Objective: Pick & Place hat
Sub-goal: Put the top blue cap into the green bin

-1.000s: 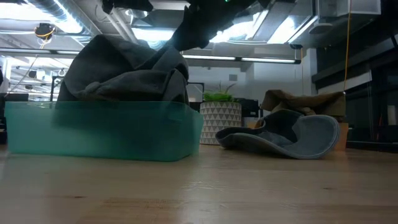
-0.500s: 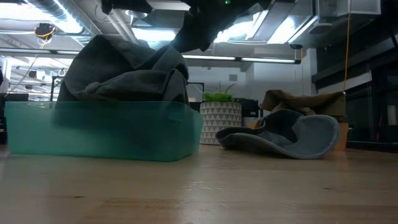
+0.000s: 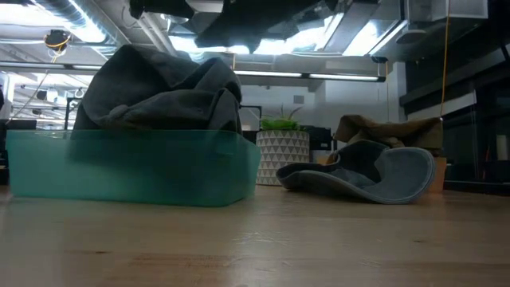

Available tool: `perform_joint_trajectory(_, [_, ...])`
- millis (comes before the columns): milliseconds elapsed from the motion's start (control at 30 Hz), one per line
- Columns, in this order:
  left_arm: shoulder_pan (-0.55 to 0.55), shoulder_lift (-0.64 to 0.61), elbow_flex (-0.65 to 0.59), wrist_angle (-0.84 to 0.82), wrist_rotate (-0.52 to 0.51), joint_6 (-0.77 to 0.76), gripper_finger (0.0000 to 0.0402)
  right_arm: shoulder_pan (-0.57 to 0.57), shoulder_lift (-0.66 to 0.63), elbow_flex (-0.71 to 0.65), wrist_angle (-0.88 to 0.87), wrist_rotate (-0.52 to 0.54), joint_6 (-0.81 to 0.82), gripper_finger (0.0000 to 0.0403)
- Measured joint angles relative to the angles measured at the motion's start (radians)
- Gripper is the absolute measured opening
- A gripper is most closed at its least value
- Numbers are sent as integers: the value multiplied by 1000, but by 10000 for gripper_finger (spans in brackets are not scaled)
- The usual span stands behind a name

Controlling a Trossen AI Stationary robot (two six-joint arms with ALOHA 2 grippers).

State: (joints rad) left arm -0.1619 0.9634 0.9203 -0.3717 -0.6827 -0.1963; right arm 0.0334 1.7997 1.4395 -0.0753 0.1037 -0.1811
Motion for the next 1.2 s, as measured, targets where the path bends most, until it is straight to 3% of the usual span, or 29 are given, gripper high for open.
perform_joint_trajectory(467, [0, 0, 1, 0, 0, -1, 2, 1, 196, 0, 63, -93, 69, 7])
perform_joint_trajectory(867, [0, 0, 1, 1, -1, -1, 3, 8, 279, 1, 19, -296, 129, 7])
perform_joint_trajectory(1200, [0, 0, 1, 1, 1, -2, 7, 3, 225, 0, -59, -299, 83, 7])
